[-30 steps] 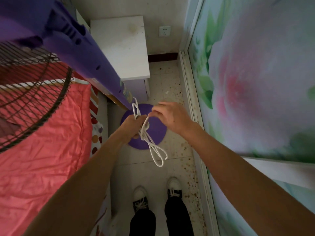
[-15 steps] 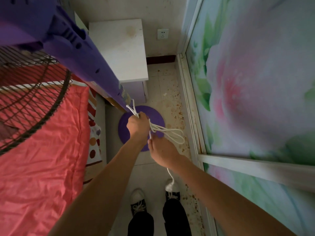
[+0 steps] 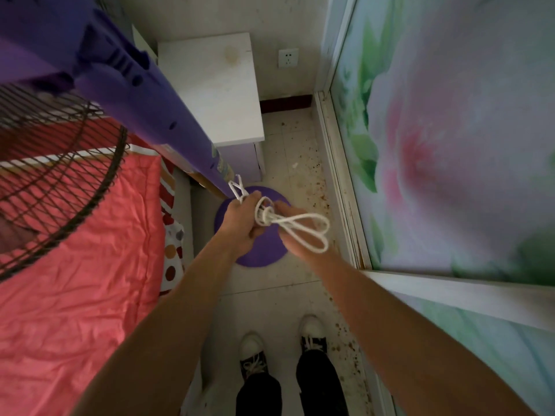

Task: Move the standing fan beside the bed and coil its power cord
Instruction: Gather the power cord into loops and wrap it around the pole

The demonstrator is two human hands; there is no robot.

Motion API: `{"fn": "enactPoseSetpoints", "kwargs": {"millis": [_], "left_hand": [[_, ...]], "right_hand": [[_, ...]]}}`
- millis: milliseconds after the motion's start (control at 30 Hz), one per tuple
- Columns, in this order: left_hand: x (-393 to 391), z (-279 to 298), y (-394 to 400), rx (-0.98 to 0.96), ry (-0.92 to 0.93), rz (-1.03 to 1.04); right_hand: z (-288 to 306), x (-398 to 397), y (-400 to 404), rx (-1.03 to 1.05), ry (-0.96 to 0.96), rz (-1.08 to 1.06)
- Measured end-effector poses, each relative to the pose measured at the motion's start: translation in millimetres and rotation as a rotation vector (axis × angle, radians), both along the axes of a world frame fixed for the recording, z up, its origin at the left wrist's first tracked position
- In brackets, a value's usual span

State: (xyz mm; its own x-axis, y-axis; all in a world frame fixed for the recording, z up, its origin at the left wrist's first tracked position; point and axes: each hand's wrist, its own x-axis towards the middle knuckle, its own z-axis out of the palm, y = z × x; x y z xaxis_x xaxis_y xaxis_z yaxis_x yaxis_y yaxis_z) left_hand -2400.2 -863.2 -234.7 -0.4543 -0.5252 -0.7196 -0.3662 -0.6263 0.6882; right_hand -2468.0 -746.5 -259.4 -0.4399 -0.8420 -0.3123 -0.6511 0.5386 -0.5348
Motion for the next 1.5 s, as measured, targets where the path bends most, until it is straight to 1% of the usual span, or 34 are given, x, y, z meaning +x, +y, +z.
{"fn": "enactPoseSetpoints", "kwargs": {"millis": [67,133,200,267,300,333,400,433,467,533,567,600,633,667,700,767,800,833,867,933,1000,1067,1100,1133,1167,1200,1233,1300,1367,1400,1433,1467,1500], "left_hand": [[-12,-7,10,-0.136,-0.161,0.090],[-15,-16,16,-0.403,-0.353,0.019],[-9,-23,19,-0.629,-0.453,-0.094],[2,-29,22,-0.721,-0.501,-0.166],[7,-32,21,-0.730,-0.523,-0.219],[11,-33,19,-0.717,-0.551,-0.301],[15,-31,7,-0.640,-0.556,-0.479],[15,-29,0,-0.553,-0.501,-0.534],[18,-25,-7,-0.423,-0.404,-0.550],[21,-18,-14,-0.150,-0.156,-0.474],[22,-17,-15,-0.060,-0.063,-0.402],[22,-15,-14,-0.004,-0.005,-0.319],[19,-14,-11,0.019,0.022,-0.237],[16,-16,-6,0.015,0.023,-0.156],[11,-18,-1,-0.005,0.005,-0.080],[1,-23,9,-0.072,-0.071,0.069],[-4,-26,14,-0.147,-0.133,0.100],[-6,-29,19,-0.260,-0.214,0.080],[-5,-33,21,-0.395,-0.310,0.002],[6,-38,19,-0.610,-0.467,-0.190],[19,-39,11,-0.700,-0.570,-0.459],[24,-33,-1,-0.723,-0.609,-0.670],[23,-29,-6,-0.664,-0.560,-0.661],[23,-25,-10,-0.561,-0.455,-0.586],[25,-22,-11,-0.425,-0.360,-0.463],[26,-20,-11,-0.331,-0.300,-0.372],[28,-20,-11,-0.276,-0.255,-0.321],[28,-21,-6,-0.193,-0.156,-0.265],[24,-20,-2,-0.068,-0.039,-0.195],[20,-20,-1,-0.017,0.008,-0.143],[16,-20,2,-0.002,0.022,-0.090],[11,-21,5,-0.033,0.000,-0.035],[7,-22,7,-0.105,-0.059,0.011]], "right_hand": [[-4,27,0,0.040,-0.080,-0.041],[8,40,5,0.050,-0.082,-0.019],[20,38,15,0.057,-0.074,0.111],[37,24,23,0.049,-0.023,0.276],[43,14,26,-0.016,0.020,0.360],[50,2,26,-0.079,0.024,0.393],[55,-22,18,-0.190,0.066,0.376],[53,-33,12,-0.242,0.085,0.323],[50,-41,4,-0.287,0.077,0.268],[38,-41,-8,-0.333,0.026,0.190],[30,-35,-5,-0.374,-0.041,0.121],[24,-29,-1,-0.401,-0.154,0.036],[16,-20,6,-0.396,-0.297,-0.096],[8,-7,17,-0.335,-0.370,-0.189],[0,7,26,-0.224,-0.351,-0.229],[-10,32,28,-0.057,-0.068,-0.089],[-10,44,29,0.013,0.022,0.014],[-5,53,29,0.064,0.045,0.123],[3,55,26,0.104,0.037,0.249],[22,45,25,0.097,0.088,0.447],[39,22,18,0.010,0.118,0.480],[53,-8,3,-0.107,0.121,0.490],[54,-20,-4,-0.153,0.117,0.475],[52,-31,-8,-0.190,0.099,0.418],[45,-39,-10,-0.230,0.055,0.328],[34,-42,-9,-0.257,-0.020,0.213],[23,-41,-4,-0.269,-0.120,0.087],[-1,-26,12,-0.230,-0.424,-0.176],[-16,4,25,-0.160,-0.809,-0.439],[-19,22,26,-0.181,-0.905,-0.533],[-21,37,24,-0.226,-0.900,-0.584],[-19,48,20,-0.232,-0.822,-0.586],[-16,55,15,-0.199,-0.702,-0.531]]}}
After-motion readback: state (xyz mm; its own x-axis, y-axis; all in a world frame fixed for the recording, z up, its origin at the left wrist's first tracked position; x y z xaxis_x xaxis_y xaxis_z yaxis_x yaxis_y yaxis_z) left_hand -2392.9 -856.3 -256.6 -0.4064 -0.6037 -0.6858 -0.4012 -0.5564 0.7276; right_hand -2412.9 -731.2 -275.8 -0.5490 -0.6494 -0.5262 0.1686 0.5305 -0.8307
